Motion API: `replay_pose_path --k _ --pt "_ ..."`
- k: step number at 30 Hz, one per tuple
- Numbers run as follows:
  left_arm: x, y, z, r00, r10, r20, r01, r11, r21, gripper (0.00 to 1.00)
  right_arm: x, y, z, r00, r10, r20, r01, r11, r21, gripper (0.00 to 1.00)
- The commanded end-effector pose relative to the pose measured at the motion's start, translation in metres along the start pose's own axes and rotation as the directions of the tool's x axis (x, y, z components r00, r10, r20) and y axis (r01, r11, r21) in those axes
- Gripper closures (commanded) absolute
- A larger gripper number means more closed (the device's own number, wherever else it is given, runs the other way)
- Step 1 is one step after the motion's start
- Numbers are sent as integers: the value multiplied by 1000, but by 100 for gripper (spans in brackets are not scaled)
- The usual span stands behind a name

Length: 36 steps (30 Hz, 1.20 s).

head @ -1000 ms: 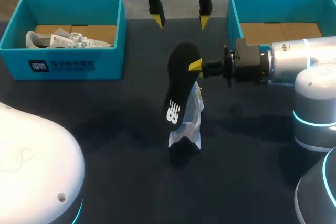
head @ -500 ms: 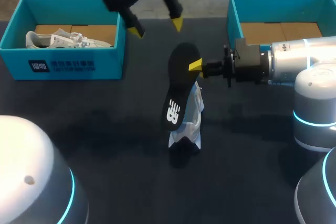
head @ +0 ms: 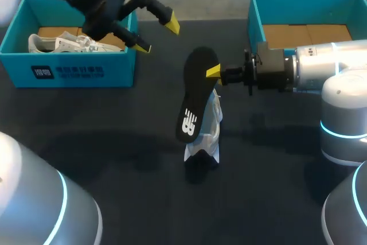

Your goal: Take the shoe out of the shoebox, open the shoe tongue, remove and reinsert the insole, then place the shoe into the shoebox

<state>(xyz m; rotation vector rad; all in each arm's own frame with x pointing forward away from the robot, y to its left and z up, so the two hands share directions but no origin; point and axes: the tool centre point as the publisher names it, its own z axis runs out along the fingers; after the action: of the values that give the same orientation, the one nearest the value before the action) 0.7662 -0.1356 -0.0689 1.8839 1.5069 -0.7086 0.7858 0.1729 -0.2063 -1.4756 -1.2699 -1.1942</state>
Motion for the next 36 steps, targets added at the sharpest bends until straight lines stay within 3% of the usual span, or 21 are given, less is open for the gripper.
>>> replay_pose_path --k 1,7,15,26,29,36 --pt "9 -5 4 759 73 647 49 985 -168 0 0 0 1 1000 0 0 0 1000 -2 100" --pt "17 -4 3 707 91 701 57 981 -185 0 0 0 1 1000 0 0 0 1000 -2 100" --pt "27 -3 -3 706 74 704 75 981 -178 0 0 0 1 1000 0 0 0 1000 -2 100" --pt "40 -3 1 735 -10 678 111 988 -107 0 0 0 1 1000 0 0 0 1000 -2 100" --pt "41 -4 -3 770 -64 635 86 996 -4 0 0 0 1 1000 0 0 0 1000 -2 100" --pt "41 -4 -3 770 -64 635 86 996 -4 0 0 0 1 1000 0 0 0 1000 -2 100"
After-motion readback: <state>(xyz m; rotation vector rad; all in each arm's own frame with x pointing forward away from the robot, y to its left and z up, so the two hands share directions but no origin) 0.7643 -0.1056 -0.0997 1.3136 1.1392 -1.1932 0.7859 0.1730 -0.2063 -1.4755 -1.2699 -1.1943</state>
